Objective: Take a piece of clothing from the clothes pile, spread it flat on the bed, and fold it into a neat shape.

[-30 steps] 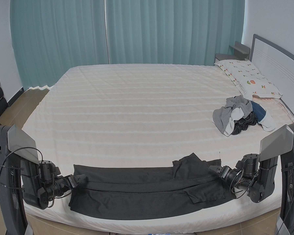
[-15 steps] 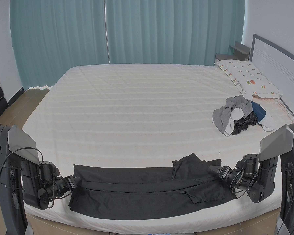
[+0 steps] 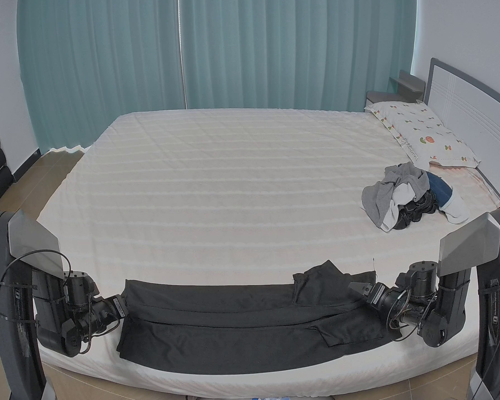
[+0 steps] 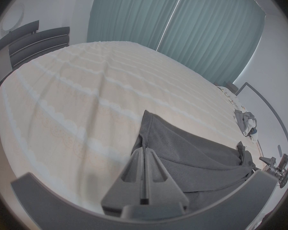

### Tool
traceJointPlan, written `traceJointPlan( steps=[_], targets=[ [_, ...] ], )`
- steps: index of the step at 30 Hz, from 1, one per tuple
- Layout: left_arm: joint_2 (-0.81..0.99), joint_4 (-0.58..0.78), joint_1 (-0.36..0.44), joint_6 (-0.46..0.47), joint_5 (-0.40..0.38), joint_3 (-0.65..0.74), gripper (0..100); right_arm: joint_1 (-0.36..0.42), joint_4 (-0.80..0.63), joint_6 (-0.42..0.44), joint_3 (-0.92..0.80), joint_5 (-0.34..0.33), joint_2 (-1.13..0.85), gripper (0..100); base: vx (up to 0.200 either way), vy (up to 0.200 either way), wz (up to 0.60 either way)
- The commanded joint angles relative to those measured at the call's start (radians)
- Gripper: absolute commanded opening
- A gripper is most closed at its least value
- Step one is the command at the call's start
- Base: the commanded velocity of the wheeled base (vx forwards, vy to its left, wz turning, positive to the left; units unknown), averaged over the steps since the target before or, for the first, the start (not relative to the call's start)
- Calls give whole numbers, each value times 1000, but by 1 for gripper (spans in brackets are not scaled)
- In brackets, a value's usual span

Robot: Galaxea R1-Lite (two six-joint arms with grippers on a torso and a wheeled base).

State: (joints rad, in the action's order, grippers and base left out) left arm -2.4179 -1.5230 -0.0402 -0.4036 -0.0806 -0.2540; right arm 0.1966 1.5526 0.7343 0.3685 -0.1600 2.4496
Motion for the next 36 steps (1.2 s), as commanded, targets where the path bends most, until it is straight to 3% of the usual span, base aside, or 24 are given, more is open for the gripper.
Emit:
traceJointPlan(
  steps=[1, 5, 13, 31, 32, 36],
  targets=[
    [40, -2, 20, -6, 5, 1, 0, 29, -3, 1, -3, 8, -9, 100, 0, 0, 0],
    [56, -2, 25, -11, 16, 1, 0, 35, -6, 1, -3, 23, -17, 100, 0, 0, 0],
    [77, -36, 33, -69, 32, -11, 0, 26, -261, 2, 33, 65, -161, 100, 0, 0, 0],
    [86, -36, 33, -70, 32, -14, 0, 50, -368, 5, 102, 69, -109, 100, 0, 0, 0],
    [86, -36, 33, -70, 32, -16, 0, 50, -376, 5, 104, 69, -109, 0, 0, 0, 0],
    [86, -36, 33, -70, 32, -17, 0, 52, -408, 4, 110, 71, -115, 0, 0, 0, 0]
  ],
)
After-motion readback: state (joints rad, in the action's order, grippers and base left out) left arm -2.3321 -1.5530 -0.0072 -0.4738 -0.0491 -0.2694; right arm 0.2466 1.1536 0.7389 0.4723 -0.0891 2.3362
